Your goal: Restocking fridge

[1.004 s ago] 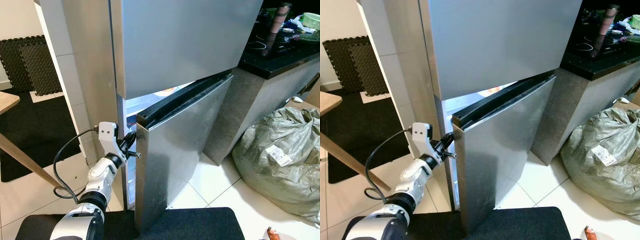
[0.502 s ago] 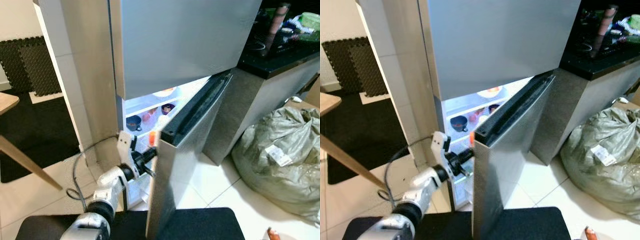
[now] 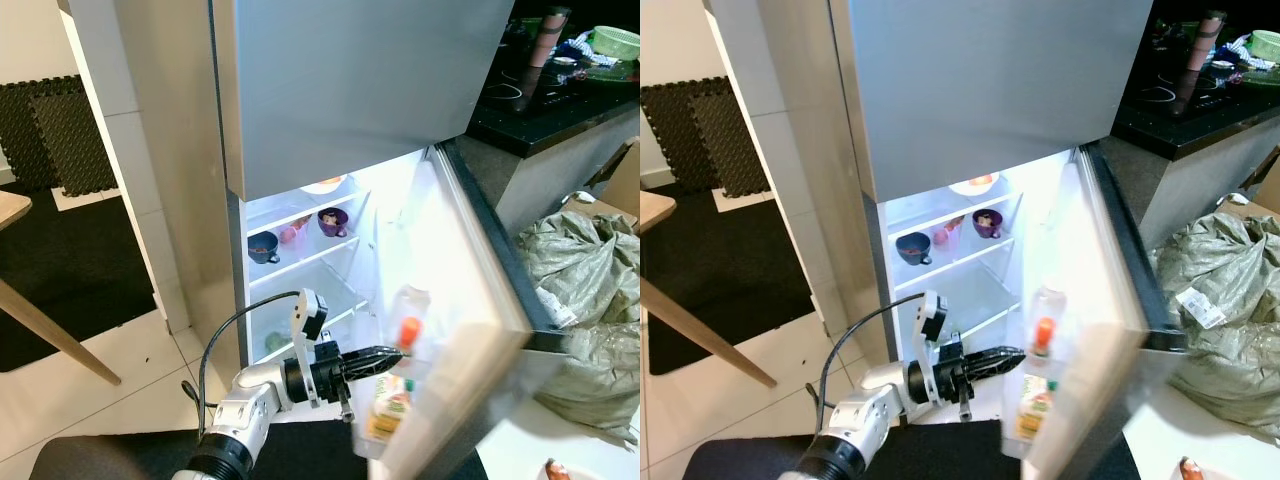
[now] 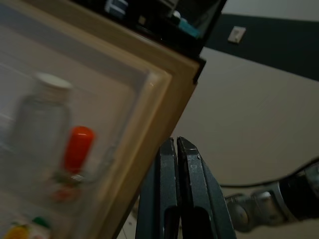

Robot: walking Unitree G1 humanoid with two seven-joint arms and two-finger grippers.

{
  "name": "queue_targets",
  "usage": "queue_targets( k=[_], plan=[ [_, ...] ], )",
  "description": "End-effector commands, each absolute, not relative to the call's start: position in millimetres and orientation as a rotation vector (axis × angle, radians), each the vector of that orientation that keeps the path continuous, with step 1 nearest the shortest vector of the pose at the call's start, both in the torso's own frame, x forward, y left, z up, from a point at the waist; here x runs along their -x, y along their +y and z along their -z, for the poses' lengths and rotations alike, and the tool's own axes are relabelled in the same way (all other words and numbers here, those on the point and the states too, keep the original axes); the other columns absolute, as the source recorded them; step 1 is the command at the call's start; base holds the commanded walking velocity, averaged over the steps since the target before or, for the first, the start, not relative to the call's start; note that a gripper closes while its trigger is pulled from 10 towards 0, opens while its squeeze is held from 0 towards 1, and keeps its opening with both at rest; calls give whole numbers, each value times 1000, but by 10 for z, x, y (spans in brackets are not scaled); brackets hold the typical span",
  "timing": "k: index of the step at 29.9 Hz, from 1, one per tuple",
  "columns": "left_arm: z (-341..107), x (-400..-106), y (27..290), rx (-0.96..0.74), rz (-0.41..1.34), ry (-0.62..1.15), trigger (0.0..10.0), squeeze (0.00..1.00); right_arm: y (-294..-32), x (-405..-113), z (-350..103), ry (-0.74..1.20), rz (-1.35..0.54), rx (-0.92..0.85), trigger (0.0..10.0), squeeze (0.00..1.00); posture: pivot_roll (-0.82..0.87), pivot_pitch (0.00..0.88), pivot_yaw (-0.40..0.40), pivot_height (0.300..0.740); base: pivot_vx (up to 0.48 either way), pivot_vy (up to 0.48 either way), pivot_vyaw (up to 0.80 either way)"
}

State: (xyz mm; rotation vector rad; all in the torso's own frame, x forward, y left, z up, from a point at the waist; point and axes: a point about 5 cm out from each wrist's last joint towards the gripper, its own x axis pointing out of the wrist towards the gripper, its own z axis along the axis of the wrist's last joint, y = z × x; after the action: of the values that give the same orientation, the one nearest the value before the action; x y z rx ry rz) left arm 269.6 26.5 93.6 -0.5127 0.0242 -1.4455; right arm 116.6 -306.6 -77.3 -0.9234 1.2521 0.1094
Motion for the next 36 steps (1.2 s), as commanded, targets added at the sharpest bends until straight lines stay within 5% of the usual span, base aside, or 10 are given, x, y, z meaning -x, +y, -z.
queue_targets(
  k=[1, 18, 23, 36],
  plan=[
    [-939, -2690, 263, 526, 1421, 21, 10000, 0, -3142, -1137, 746, 1263, -69, 920, 10000, 0, -145, 0, -71, 740, 0, 0, 0],
    [-193, -2649, 839, 415, 964, 335, 10000, 0, -3120, -1116, 762, 1258, -53, 902, 10000, 0, -144, 1, -68, 740, 0, 0, 0],
    [189, -2508, 1179, 377, 649, 495, 10000, 0, -3071, -1215, 752, 1213, -85, 922, 10000, 0, -144, 1, -68, 740, 0, 0, 0],
    [577, -2108, 1458, 354, 401, 676, 10000, 0, -2766, -1518, 753, 1059, -227, 899, 10000, 0, -140, 4, -69, 740, 0, 0, 0]
  ],
)
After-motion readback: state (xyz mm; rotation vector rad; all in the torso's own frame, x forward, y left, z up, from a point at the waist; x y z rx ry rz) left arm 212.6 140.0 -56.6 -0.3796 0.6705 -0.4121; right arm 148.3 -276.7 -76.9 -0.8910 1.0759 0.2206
